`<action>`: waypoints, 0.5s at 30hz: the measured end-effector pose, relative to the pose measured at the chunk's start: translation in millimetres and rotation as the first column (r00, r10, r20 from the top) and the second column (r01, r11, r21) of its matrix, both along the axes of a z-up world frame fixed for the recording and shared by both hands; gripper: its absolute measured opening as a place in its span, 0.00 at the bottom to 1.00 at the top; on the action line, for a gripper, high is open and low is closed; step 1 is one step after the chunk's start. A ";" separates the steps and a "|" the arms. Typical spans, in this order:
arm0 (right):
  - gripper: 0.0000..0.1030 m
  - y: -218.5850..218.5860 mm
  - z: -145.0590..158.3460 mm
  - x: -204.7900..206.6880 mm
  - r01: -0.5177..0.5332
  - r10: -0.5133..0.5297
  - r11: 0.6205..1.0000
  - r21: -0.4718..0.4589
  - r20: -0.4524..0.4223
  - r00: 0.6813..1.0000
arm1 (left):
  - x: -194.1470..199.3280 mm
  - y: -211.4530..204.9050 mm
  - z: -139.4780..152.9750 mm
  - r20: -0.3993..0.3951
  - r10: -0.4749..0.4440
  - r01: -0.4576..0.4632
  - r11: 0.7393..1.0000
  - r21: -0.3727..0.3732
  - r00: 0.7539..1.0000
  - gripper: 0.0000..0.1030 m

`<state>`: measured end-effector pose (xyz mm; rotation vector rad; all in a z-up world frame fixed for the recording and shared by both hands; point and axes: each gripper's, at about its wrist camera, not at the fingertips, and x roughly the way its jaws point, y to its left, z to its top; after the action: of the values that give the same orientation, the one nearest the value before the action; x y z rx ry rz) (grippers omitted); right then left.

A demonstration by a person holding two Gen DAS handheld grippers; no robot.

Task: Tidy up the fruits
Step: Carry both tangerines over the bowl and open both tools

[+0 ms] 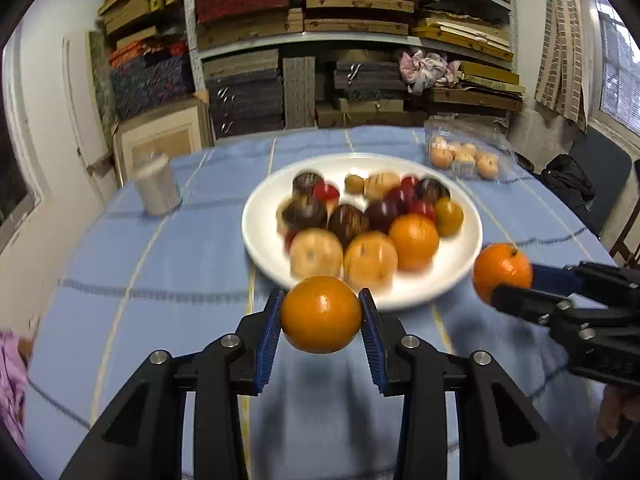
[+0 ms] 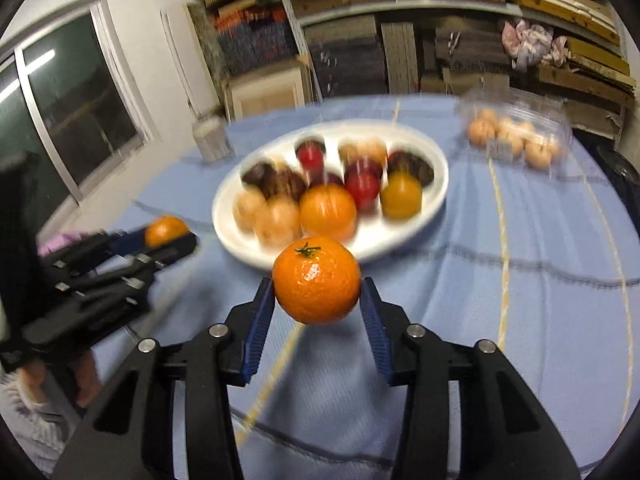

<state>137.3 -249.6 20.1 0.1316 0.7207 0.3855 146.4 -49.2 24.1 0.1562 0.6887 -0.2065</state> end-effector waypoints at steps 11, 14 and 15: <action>0.42 30.8 20.8 115.6 0.088 -0.086 0.991 -0.099 0.026 0.996 | 122.7 -8.1 3.5 -0.082 0.036 -0.037 0.999 -0.002 0.996 0.37; 0.43 35.8 6.8 132.8 0.084 -0.085 0.990 -0.115 0.002 0.996 | 133.7 -7.6 2.1 -0.074 0.046 -0.046 0.999 0.000 0.996 0.37; 0.49 35.2 3.6 133.0 0.081 -0.081 0.990 -0.114 0.009 0.997 | 135.3 -7.1 2.1 -0.074 0.048 -0.049 0.999 -0.004 0.996 0.38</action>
<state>270.3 -214.4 23.7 0.0522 0.7293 0.2665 281.7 -56.3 26.2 0.1262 0.7642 -0.1686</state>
